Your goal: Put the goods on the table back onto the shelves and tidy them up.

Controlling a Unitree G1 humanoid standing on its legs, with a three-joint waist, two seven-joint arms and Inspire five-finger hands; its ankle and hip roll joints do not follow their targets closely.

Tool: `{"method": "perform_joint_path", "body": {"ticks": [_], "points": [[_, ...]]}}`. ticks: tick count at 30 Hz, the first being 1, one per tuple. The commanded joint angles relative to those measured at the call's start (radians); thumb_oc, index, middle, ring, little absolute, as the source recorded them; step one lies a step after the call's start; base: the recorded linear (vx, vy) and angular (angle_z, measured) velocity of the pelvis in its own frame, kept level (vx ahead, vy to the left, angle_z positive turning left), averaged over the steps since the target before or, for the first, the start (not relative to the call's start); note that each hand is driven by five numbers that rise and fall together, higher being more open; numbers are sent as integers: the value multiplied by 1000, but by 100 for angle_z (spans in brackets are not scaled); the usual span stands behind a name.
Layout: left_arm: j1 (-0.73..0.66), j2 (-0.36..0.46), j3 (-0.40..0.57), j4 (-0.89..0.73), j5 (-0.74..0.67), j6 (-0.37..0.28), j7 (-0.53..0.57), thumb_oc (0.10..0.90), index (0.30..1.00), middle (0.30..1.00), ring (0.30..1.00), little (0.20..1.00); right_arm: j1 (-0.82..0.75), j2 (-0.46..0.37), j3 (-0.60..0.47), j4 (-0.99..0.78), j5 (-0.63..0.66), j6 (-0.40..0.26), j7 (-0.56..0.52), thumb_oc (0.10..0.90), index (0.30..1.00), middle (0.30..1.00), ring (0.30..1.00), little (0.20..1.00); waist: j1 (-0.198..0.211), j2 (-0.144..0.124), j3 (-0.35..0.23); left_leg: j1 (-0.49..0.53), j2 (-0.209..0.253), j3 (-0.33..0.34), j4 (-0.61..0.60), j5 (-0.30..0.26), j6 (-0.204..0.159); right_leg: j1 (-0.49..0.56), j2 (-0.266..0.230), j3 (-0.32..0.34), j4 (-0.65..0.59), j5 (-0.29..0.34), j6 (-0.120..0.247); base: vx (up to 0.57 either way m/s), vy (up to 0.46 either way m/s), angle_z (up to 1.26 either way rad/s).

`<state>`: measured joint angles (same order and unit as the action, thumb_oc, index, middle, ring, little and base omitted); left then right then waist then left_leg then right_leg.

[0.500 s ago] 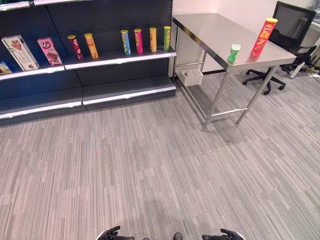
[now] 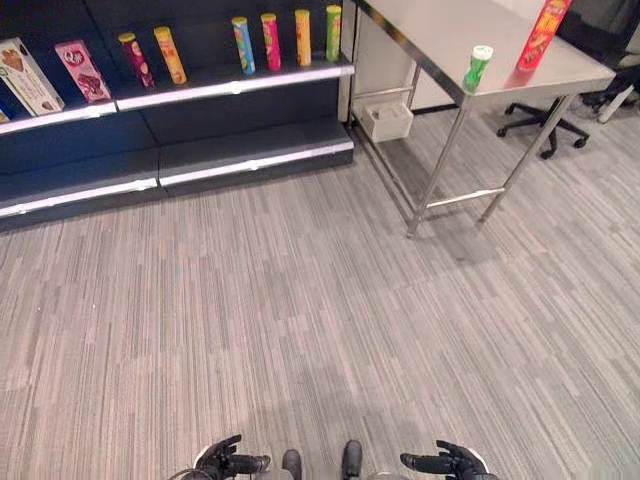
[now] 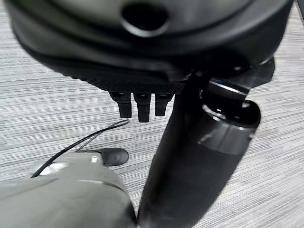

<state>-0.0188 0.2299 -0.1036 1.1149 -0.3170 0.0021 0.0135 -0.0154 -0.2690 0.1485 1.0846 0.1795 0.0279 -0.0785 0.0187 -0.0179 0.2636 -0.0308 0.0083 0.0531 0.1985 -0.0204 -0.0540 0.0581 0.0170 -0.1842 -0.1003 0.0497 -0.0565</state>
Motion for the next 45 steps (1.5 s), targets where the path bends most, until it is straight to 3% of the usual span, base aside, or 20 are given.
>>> {"method": "perform_joint_path", "body": {"ticks": [1,3,5,7,10,13,14,17,19,21,22,24,26,29,30,32,34,37,41,45], "points": [[-26,24,-31,-49,-32,-35,15,800,900,900,900,900,6,-89,13,-67,29,-37,-38,800,900,900,900,900,5,-16,9,-143,57,-63,255,63,-34,79,-43,-4,33,-89,93,70,-104,15],[-30,21,-36,-48,-37,-38,17,800,900,900,900,900,1,-94,10,-59,38,-34,-41,800,900,900,900,900,6,-15,18,-206,45,-63,261,69,-25,93,-40,-13,26,-101,90,147,-27,18],[-25,17,-43,-52,-30,-36,12,800,900,900,900,900,0,-96,8,-63,46,-34,-39,800,900,900,900,900,16,-16,8,-241,34,-45,146,49,-14,102,-37,-7,13,-116,103,248,59,4],[-17,17,-52,-49,-8,-36,11,800,900,900,900,900,-6,-100,14,-77,41,-36,-44,800,900,900,900,900,35,3,-7,-275,59,-32,-42,144,-25,122,-21,4,13,-148,114,327,119,-17],[-15,21,-53,-42,13,-38,10,800,900,900,900,900,-11,-100,17,-88,35,-40,-51,800,900,900,900,900,66,12,-15,-326,72,-4,-238,218,-47,166,-15,33,13,-189,120,304,100,-12],[-1,24,-35,-16,16,-37,9,800,900,900,900,900,-23,-98,26,-85,31,-40,-42,800,900,900,900,900,85,9,-36,-314,73,15,-286,216,-49,201,-17,66,13,-205,134,309,137,-27],[6,23,-30,-11,22,-39,9,800,900,900,900,900,-15,-90,24,-92,27,-42,-38,800,900,900,900,900,90,13,-46,-295,72,13,-283,249,-44,216,-18,80,13,-217,138,499,298,-66],[19,38,-3,12,38,-38,7,800,900,900,900,900,-14,-71,32,-96,-7,-35,-20,800,900,900,900,900,109,-24,-95,-251,39,29,-258,250,-15,225,-89,104,69,-216,177,537,323,-106],[24,56,10,17,45,-36,4,800,900,900,900,900,-21,-68,35,-73,-23,-30,-2,800,900,900,900,900,117,-41,-108,-195,-2,40,-250,192,32,156,-132,117,264,-154,219,342,286,-30],[19,65,11,14,51,-29,4,800,900,900,900,900,-35,-73,26,-72,-20,-27,0,800,900,900,900,900,110,-38,-93,-159,-27,46,-232,145,64,61,-164,110,464,-23,241,200,313,-5],[12,68,8,7,46,-30,13,800,900,900,900,900,-49,-75,17,-71,-13,-26,-8,800,900,900,900,900,93,-12,-61,-96,-35,56,-235,113,96,-33,-203,65,650,120,242,172,339,-11],[6,76,3,-2,41,-31,18,800,900,900,900,900,-43,-68,6,-68,-4,-26,-17,800,900,900,900,900,72,19,-40,-7,-34,57,-265,68,107,-124,-287,-60,721,112,231,413,307,22],[-20,79,-9,-14,39,-38,25,800,900,900,900,900,-56,-71,0,-48,5,-20,-24,800,900,900,900,900,53,22,-15,59,-22,70,-275,21,78,-162,-323,-214,422,40,228,505,-7,-1],[-50,77,-10,-10,56,-50,29,800,900,900,900,900,-56,-69,-18,-44,17,-16,-31,800,900,900,900,900,9,-3,7,144,-16,43,-286,-35,31,-219,-291,-163,49,160,296,528,-236,27],[-52,73,-13,-5,71,-54,24,800,900,900,900,900,-48,-69,-22,-38,10,-15,-30,800,900,900,900,900,-3,-11,7,175,-11,25,-286,-57,20,-254,-292,-119,18,197,311,621,-293,104],[-38,71,-17,-2,97,-52,16,800,900,900,900,900,-26,-76,-22,-28,-1,-14,-19,800,900,900,900,900,-8,-27,-23,241,0,-3,-286,-108,8,-223,-288,-127,13,212,307,663,-370,102],[-25,63,-19,-11,89,-51,18,800,900,900,900,900,-17,-94,-20,-20,-2,-16,-16,800,900,900,900,900,-18,-16,-43,277,57,-19,-277,-115,-11,-201,-248,-125,42,194,284,499,-415,40],[-27,58,-37,-35,70,-53,24,800,900,900,900,900,-17,-111,-8,-18,13,-26,-20,800,900,900,900,900,-32,1,-57,223,120,-31,-139,-104,-48,-176,-184,-124,59,113,229,231,-342,-13],[-41,54,-51,-85,35,-50,31,800,900,900,900,900,-13,-128,1,-14,12,-29,-35,800,900,900,900,900,-23,-19,-11,14,131,-54,288,64,-59,-71,-133,-135,26,33,147,79,-280,-26],[-63,48,-60,-89,25,-53,34,800,900,900,900,900,-26,-130,-4,15,22,-24,-42,800,900,900,900,900,-12,-28,14,-94,125,-9,299,31,-40,-33,-130,-132,13,10,143,77,-57,-3]]}}
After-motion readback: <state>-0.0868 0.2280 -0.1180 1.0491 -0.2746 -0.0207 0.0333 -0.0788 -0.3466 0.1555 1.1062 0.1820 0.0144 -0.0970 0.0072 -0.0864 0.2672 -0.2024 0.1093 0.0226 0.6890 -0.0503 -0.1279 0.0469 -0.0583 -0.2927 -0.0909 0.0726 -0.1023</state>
